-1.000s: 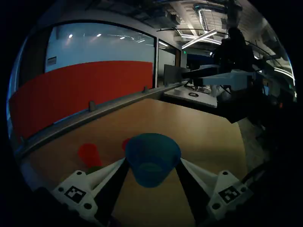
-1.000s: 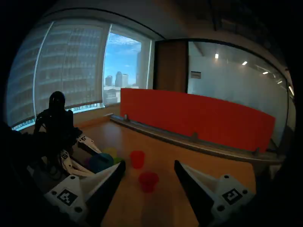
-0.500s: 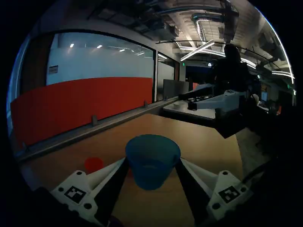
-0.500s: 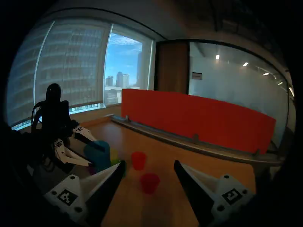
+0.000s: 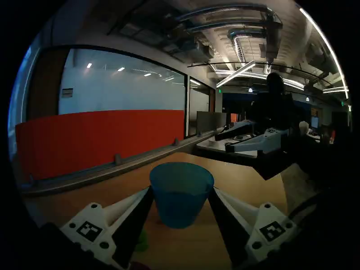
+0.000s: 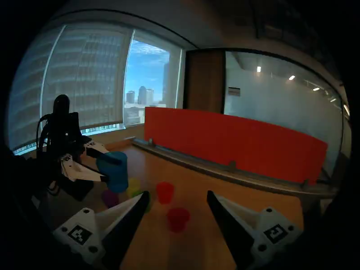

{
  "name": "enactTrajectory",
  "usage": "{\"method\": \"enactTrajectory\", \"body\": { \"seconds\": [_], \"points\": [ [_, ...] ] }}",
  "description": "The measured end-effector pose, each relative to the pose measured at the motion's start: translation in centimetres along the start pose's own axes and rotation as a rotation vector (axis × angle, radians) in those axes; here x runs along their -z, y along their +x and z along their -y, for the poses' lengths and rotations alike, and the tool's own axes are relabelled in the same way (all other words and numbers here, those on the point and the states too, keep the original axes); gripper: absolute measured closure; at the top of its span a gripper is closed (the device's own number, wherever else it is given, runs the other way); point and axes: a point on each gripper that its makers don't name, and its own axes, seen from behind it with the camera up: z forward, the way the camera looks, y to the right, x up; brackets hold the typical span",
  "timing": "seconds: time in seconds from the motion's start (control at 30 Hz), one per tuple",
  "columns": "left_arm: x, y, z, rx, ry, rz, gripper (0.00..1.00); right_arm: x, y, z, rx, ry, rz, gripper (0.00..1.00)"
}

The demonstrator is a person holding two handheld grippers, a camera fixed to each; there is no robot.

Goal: Pour water

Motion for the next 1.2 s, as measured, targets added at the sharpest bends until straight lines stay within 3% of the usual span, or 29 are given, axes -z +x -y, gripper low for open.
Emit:
{"method": "enactTrajectory", "body": {
  "seconds": [0.57, 1.2],
  "points": [
    [1.0, 2.8, 0.9, -0.018, 0.031, -0.065, 0.15, -0.2, 0.3, 0.3, -0.001, 0.003, -0.010, 0.00],
    [2.8, 3.0, 2.9, 0.000, 0.068, -0.062, 0.15, -0.6, 0.3, 0.5, -0.005, 0.008, -0.013, 0.00]
  ]
}}
